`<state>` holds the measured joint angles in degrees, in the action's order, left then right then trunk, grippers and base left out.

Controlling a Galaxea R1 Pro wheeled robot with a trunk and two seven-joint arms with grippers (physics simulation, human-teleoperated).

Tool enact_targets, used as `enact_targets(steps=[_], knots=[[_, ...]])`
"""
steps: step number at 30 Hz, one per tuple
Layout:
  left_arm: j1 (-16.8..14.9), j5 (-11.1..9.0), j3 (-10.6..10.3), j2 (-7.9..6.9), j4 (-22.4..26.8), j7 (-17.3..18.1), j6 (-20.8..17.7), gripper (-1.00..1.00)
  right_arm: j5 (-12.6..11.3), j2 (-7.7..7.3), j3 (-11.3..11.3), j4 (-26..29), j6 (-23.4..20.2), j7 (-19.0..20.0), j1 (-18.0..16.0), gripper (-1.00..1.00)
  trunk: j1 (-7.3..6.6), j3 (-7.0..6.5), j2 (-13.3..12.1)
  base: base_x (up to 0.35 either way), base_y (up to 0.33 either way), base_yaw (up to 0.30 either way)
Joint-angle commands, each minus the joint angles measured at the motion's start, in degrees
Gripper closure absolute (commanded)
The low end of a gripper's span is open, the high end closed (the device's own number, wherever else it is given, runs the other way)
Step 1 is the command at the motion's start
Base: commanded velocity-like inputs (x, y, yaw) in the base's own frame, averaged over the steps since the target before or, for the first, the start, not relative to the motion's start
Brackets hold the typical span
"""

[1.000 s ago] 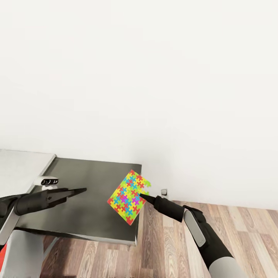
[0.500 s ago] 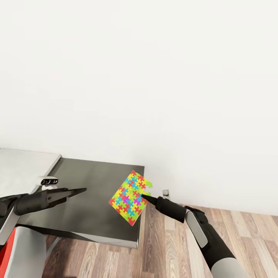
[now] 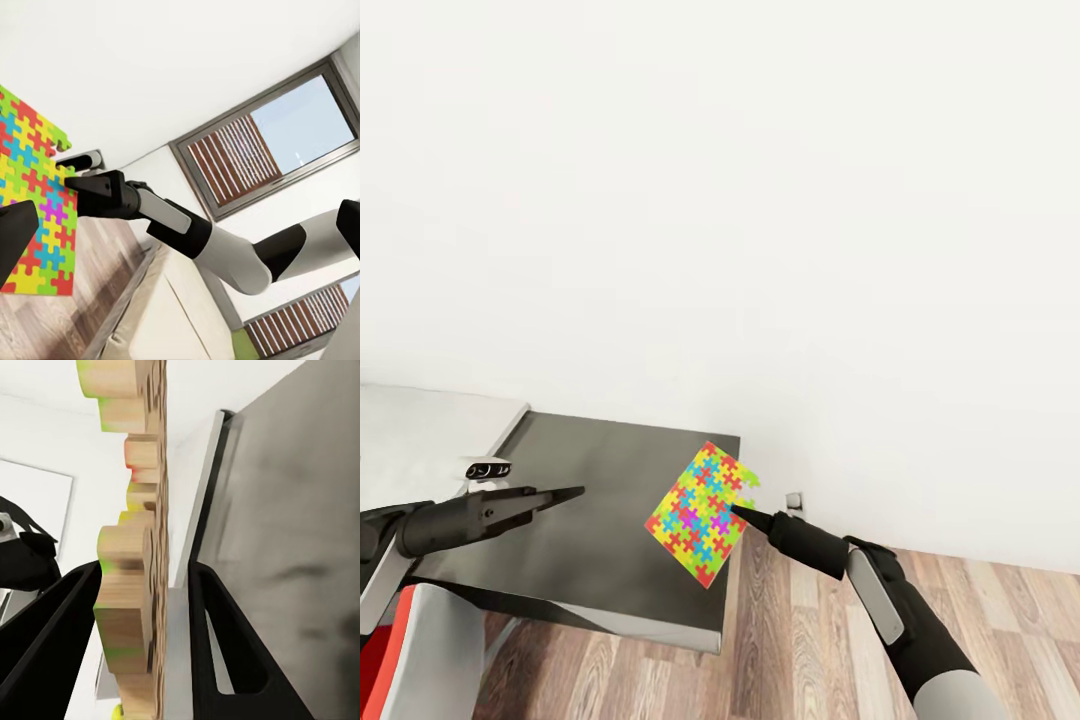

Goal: Put all the toys in the child's room - the three board games (two on the bed and one on the table), the two jigsaw puzzles on the table, and the tennis ball on the table - inside the toy box on the table in the child's room.

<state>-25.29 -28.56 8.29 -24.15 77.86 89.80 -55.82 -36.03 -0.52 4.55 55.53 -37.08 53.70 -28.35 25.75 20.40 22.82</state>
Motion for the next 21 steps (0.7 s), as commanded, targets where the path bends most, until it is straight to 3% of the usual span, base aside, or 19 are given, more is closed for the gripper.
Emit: enact_targets(steps=[1,11,17,21], knots=[[0.0,0.0,0.0,-0.02,0.0,0.2,-0.6,-1.0,-0.4,-0.08,0.1,0.0,-0.4,-0.1,0.0,1.0,0.03,0.0,0.1,0.0,0.0,0.07],[-0.2,0.2,0.0,-0.02,0.3,0.2,-0.5,-1.0,-0.4,-0.1,0.2,0.1,-0.2,0.3,0.8,1.0,0.03,-0.94,0.1,0.0,0.0,0.069],[-0.2,0.2,-0.2,0.06,0.4,0.2,-0.6,-1.0,-0.4,-0.22,-0.4,1.3,0.9,0.9,3.7,1.0,0.03,-1.51,0.1,0.0,0.0,0.068],[-0.2,0.2,-0.3,0.14,0.4,0.2,-0.6,-1.0,-0.3,-0.89,-1.3,5.3,1.6,3.0,6.0,1.0,0.03,-1.89,0.1,0.0,0.0,0.067]])
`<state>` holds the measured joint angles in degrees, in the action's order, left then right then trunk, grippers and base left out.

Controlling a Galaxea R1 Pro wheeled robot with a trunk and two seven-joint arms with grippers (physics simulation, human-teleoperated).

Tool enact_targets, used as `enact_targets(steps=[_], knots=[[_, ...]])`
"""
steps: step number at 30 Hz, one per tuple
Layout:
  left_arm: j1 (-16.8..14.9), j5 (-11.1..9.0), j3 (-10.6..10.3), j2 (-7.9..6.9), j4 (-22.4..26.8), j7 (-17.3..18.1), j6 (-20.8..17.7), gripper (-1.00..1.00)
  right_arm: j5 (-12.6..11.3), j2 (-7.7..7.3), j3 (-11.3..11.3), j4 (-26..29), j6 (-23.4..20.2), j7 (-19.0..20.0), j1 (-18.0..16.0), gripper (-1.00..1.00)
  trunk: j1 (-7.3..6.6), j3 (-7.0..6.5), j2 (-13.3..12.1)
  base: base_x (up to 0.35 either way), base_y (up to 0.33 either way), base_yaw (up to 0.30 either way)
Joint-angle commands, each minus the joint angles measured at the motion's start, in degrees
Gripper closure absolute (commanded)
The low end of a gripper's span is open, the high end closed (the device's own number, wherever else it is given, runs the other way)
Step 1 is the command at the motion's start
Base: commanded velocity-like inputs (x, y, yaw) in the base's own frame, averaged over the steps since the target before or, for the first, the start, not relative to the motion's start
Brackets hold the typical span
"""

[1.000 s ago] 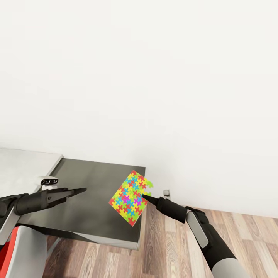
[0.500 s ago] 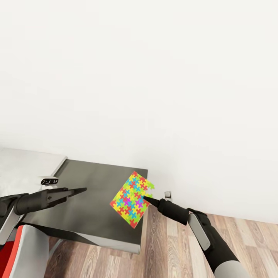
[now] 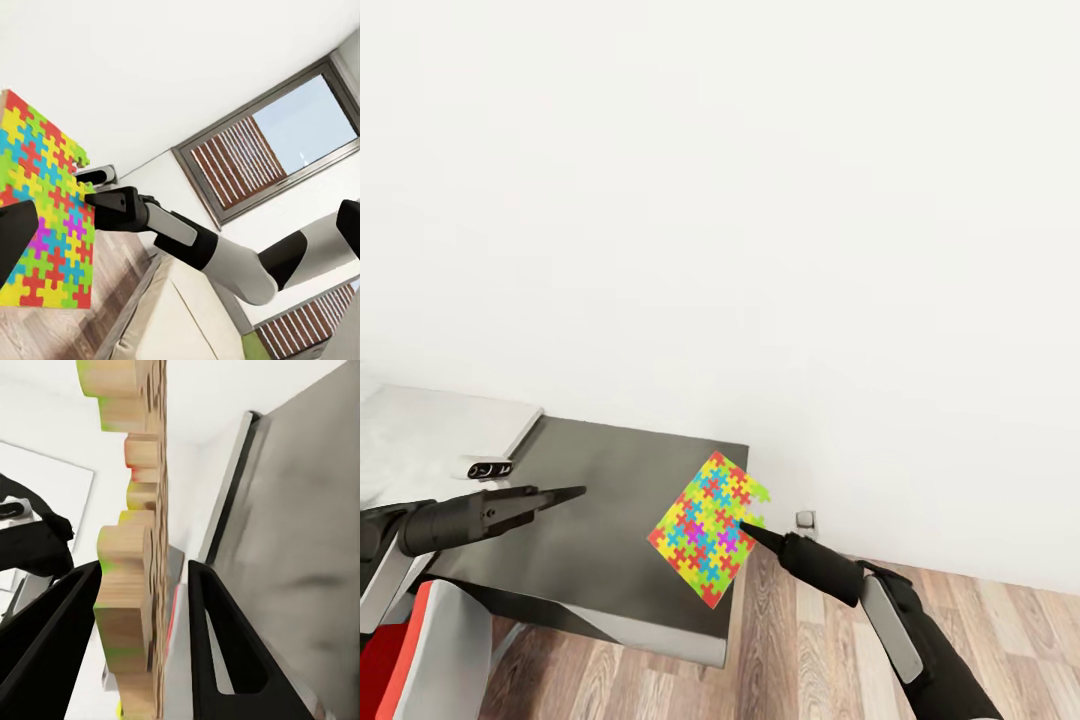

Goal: Put all the toys in the child's room - the three board games (two on the bed and one on the table), the two jigsaw puzzles on the table, and the tennis ball on the table - inside the toy box on the table in the child's room.

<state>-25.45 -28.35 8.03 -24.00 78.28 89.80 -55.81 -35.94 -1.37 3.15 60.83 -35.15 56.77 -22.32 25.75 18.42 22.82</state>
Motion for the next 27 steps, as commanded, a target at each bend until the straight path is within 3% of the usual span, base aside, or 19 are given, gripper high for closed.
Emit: enact_targets(steps=[1,8,27], knots=[[-0.1,0.0,0.0,-0.01,0.0,0.2,-0.6,-1.0,-0.5,-0.35,-0.2,0.8,-0.3,0.4,0.5,1.0,0.04,0.0,0.1,0.0,0.0,0.067],[0.0,0.0,0.0,-0.05,0.0,0.2,-0.6,-1.0,-0.6,-1.93,-1.9,4.9,-0.3,2.1,1.7,1.0,0.04,-0.66,0.1,0.0,0.0,0.067],[-0.1,0.1,0.1,-0.17,0.0,0.2,-0.5,-1.0,-0.5,-1.93,-2.3,9.7,1.7,3.1,3.9,1.0,0.04,-2.45,0.1,0.0,0.0,0.066]])
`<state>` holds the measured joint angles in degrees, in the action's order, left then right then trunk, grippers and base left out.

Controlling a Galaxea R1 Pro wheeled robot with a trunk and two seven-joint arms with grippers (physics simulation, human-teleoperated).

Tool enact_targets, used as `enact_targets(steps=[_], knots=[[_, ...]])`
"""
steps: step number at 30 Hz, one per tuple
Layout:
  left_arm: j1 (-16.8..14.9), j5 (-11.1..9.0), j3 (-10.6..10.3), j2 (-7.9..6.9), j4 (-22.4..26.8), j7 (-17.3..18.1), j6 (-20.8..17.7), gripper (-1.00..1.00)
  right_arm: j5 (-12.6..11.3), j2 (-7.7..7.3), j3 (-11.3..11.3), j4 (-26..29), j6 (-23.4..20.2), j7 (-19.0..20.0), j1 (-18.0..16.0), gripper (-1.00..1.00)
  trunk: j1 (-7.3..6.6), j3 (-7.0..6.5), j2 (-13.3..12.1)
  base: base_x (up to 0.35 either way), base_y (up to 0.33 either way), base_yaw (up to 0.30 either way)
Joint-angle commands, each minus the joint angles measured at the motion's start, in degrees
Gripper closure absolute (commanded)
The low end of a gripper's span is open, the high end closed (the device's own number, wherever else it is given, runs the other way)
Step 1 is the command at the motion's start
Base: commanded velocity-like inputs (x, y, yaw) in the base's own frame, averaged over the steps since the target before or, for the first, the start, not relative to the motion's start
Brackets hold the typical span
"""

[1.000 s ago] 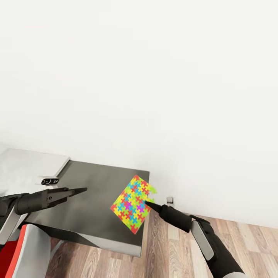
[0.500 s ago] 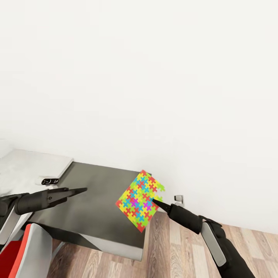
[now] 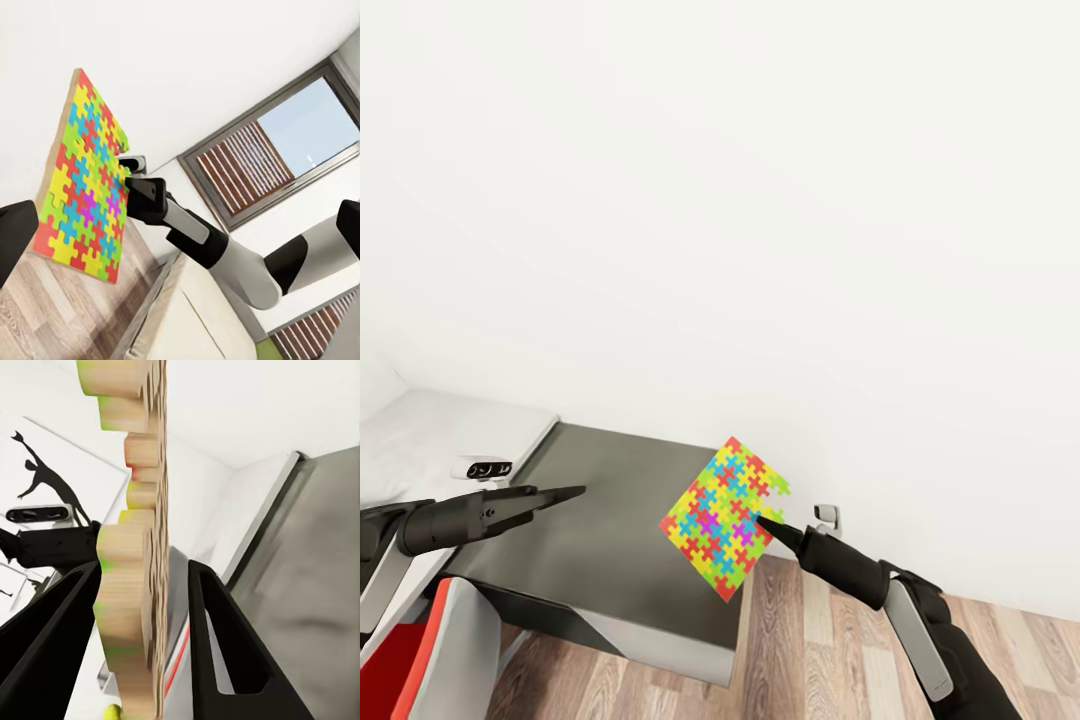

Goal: Put all the toys in the child's room - the three board games (two on the bed and one on the table), the two jigsaw puzzles on the table, and the tennis ball on the table - inside the toy box on the table in the child's room.

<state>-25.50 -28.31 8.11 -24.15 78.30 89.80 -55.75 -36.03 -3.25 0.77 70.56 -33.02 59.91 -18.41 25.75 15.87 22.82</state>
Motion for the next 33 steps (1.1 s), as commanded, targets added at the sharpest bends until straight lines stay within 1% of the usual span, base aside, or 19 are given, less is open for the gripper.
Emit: enact_targets(steps=[1,25,33], knots=[[-0.1,0.0,0.0,-0.02,0.0,0.2,-0.6,-1.0,-0.4,-0.06,0.1,0.0,-0.4,0.0,0.0,1.0,0.04,0.01,0.1,0.0,0.0,0.067],[0.0,0.1,0.0,-0.02,0.0,0.2,-0.6,-1.0,-0.4,-0.18,0.0,0.2,0.0,0.3,0.3,1.0,0.04,-2.25,0.1,0.0,0.0,0.067],[0.0,0.0,-0.3,-0.02,2.0,0.2,-0.6,-1.0,-0.4,-0.18,0.0,0.2,0.7,0.3,0.6,1.0,0.04,-3.01,0.1,0.0,0.0,0.071]])
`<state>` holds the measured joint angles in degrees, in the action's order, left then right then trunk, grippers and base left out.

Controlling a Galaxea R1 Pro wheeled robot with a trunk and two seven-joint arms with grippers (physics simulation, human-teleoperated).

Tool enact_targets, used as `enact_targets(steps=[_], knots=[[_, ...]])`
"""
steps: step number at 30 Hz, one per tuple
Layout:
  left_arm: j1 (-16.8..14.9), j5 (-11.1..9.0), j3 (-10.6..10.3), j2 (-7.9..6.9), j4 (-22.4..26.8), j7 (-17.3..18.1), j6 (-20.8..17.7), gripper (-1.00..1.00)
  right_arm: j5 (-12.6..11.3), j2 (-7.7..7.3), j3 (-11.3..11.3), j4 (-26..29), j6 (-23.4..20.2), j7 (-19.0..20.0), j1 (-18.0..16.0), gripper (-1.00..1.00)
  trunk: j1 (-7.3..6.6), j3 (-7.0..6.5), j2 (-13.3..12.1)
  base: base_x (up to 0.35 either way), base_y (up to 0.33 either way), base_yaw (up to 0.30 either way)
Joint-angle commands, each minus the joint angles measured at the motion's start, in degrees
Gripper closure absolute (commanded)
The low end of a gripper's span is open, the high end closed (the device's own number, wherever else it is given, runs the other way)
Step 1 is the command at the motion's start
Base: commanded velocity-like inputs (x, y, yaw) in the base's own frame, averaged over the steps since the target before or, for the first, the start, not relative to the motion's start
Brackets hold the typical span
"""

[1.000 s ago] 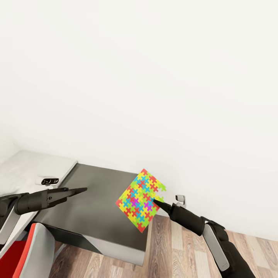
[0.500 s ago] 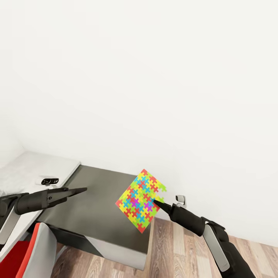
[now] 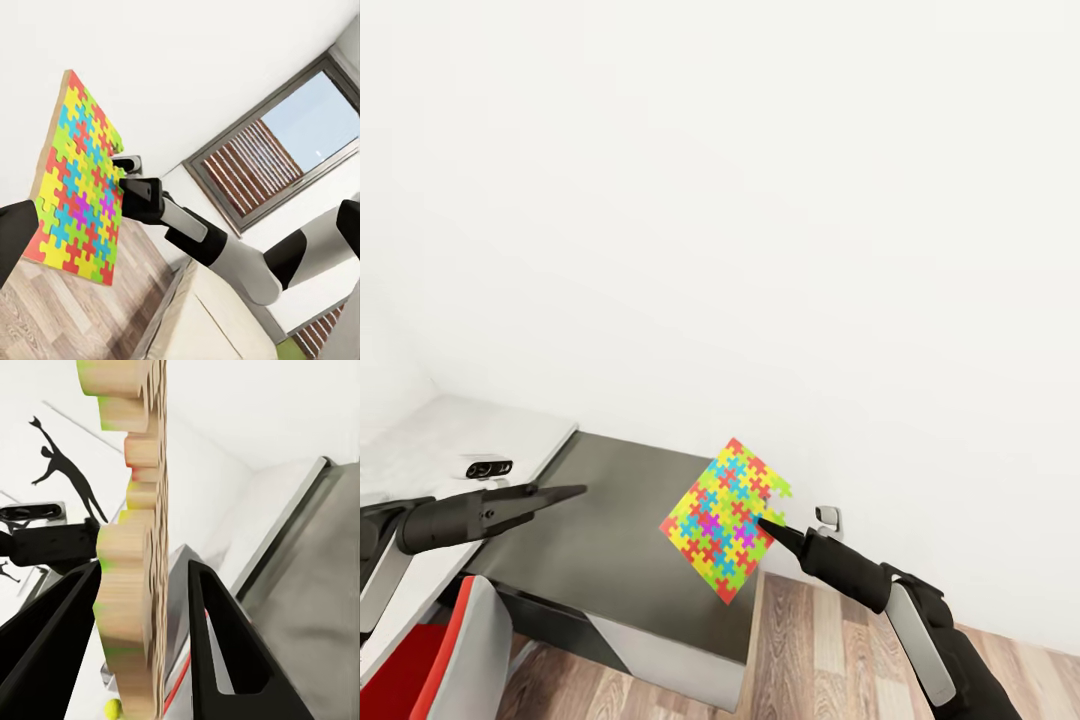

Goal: Put all the toys in the child's room - the three board games (two on the bed and one on the table), the two jigsaw puzzles on the table, and the tennis ball on the table - inside the toy box on the table in the child's room.

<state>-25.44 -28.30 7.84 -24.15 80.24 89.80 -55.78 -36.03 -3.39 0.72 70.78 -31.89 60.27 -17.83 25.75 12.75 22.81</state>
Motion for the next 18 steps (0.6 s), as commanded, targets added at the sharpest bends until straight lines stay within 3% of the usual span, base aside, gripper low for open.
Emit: enact_targets(steps=[1,11,18], knots=[[0.0,0.0,0.0,-0.02,0.0,0.2,-0.6,-1.0,-0.4,-0.04,0.1,0.0,-0.3,0.0,0.0,1.0,0.04,0.01,0.1,0.0,0.0,0.071],[0.0,0.0,-0.1,-0.02,0.2,0.2,-0.6,-1.0,-0.4,-0.04,0.1,0.0,0.1,0.0,0.0,1.0,0.04,-0.93,0.1,-0.001,0.0,0.071],[0.0,0.1,-0.1,-0.02,0.2,0.2,-0.6,-1.0,-0.4,-0.04,0.1,0.1,0.2,0.1,0.0,1.0,0.04,-1.59,0.1,-0.137,0.0,0.071]])
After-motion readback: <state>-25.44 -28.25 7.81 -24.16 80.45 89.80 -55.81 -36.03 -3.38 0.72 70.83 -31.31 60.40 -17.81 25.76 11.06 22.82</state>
